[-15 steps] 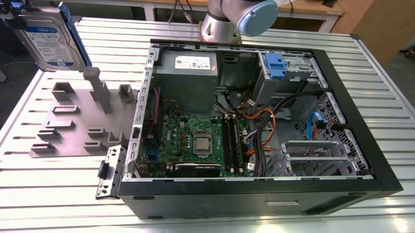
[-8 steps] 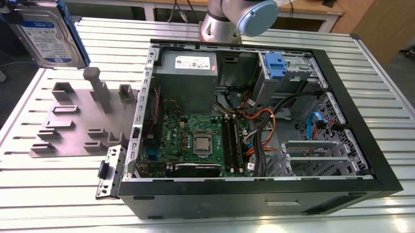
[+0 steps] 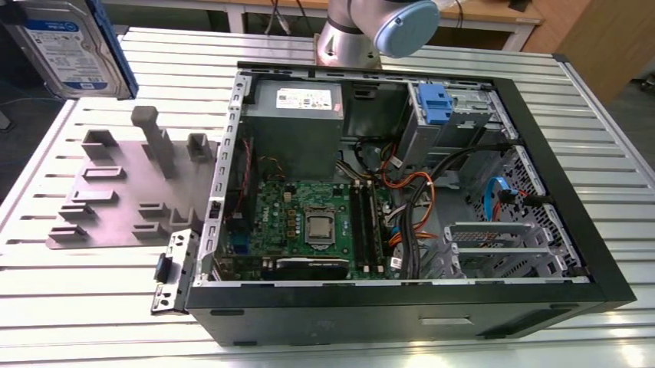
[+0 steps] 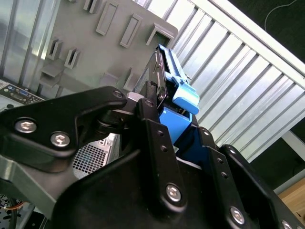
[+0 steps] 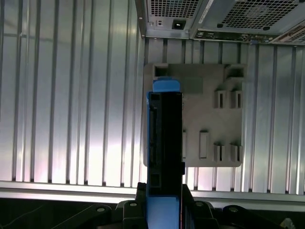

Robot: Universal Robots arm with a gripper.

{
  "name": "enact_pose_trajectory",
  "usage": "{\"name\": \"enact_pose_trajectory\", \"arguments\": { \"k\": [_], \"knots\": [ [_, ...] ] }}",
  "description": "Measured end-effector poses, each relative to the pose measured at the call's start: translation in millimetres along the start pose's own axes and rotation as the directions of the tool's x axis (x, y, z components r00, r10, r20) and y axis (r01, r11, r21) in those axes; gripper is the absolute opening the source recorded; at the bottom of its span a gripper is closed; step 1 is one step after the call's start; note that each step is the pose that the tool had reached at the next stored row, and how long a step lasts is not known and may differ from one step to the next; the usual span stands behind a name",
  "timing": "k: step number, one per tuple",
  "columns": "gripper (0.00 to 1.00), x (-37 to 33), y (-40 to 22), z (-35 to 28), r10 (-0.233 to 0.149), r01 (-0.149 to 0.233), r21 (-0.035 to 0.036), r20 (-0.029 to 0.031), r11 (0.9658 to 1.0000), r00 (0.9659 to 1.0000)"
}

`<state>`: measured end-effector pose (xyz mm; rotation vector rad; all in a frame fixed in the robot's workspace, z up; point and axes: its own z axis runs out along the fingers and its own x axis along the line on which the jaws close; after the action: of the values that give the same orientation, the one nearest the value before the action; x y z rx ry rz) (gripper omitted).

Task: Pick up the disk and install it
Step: 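Pick up the disk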

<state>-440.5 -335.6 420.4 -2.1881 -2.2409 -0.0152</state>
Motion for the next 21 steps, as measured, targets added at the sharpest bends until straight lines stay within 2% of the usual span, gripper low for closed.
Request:
{"name": "enact_pose_trajectory", "arguments": {
  "k": [21],
  "knots": [
    [0.36,0.5,0.0,-36.3,0.0,0.0,0.0,0.0025,1.0,1.0]
  ]
}}
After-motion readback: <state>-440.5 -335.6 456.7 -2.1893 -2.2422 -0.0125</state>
